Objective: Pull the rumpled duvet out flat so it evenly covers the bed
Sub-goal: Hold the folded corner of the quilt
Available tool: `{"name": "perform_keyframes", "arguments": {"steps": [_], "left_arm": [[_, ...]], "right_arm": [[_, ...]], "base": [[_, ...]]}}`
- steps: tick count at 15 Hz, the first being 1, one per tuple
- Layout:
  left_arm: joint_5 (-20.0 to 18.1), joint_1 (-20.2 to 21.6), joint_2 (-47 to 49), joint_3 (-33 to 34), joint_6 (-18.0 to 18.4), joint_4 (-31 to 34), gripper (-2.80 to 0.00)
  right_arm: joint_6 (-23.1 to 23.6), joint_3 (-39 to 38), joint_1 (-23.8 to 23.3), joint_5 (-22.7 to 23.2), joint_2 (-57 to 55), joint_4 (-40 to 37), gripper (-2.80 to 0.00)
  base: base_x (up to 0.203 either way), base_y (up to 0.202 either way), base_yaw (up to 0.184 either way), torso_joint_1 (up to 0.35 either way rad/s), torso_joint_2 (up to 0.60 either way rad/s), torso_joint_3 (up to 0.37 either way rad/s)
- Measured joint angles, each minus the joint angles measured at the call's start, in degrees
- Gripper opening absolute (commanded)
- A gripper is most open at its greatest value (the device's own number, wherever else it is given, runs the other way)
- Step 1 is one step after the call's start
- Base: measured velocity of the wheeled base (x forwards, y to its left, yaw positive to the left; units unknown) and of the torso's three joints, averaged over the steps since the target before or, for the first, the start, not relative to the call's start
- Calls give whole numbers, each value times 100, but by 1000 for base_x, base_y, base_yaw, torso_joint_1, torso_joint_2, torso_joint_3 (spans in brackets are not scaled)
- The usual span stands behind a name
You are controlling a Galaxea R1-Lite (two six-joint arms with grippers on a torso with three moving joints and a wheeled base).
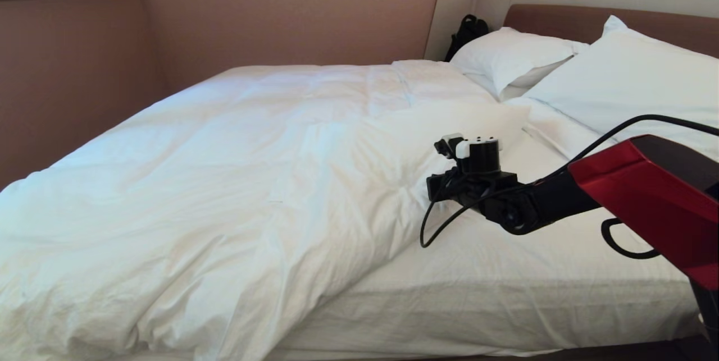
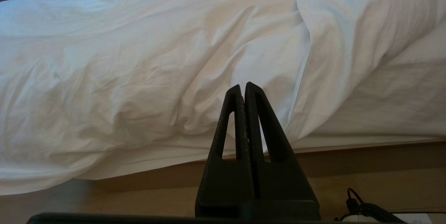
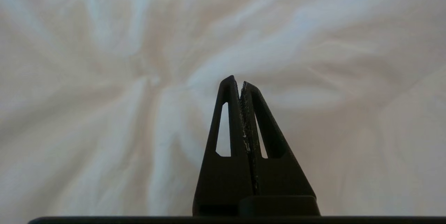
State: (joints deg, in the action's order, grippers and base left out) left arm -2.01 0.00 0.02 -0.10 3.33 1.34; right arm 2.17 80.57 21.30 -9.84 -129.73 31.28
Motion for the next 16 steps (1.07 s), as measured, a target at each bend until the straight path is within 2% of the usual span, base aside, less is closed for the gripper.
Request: {"name": "perform_keyframes", "arguments": {"steps": [3, 5, 8, 12, 16], "left_arm": [[1, 0, 0, 0, -2, -2, -280], [0, 0, 0, 0, -2, 0, -280], [1, 0, 0, 0, -2, 2, -280], [1, 0, 0, 0, 0, 0, -280], [0, 0, 0, 0, 0, -2, -280]], "right_arm": [[-27, -22, 0, 6, 239, -176, -280], [-126, 249, 6, 17, 316, -387, -280], [-459, 1177, 60, 36, 292, -919, -280], [-1128, 2585, 122, 164, -84, -1988, -280], [-1564, 2891, 127, 204, -315, -3258, -280]], "base": [[0, 0, 0, 0, 0, 0], [0, 0, 0, 0, 0, 0], [0, 0, 0, 0, 0, 0], [0, 0, 0, 0, 0, 0], [0, 0, 0, 0, 0, 0]]}}
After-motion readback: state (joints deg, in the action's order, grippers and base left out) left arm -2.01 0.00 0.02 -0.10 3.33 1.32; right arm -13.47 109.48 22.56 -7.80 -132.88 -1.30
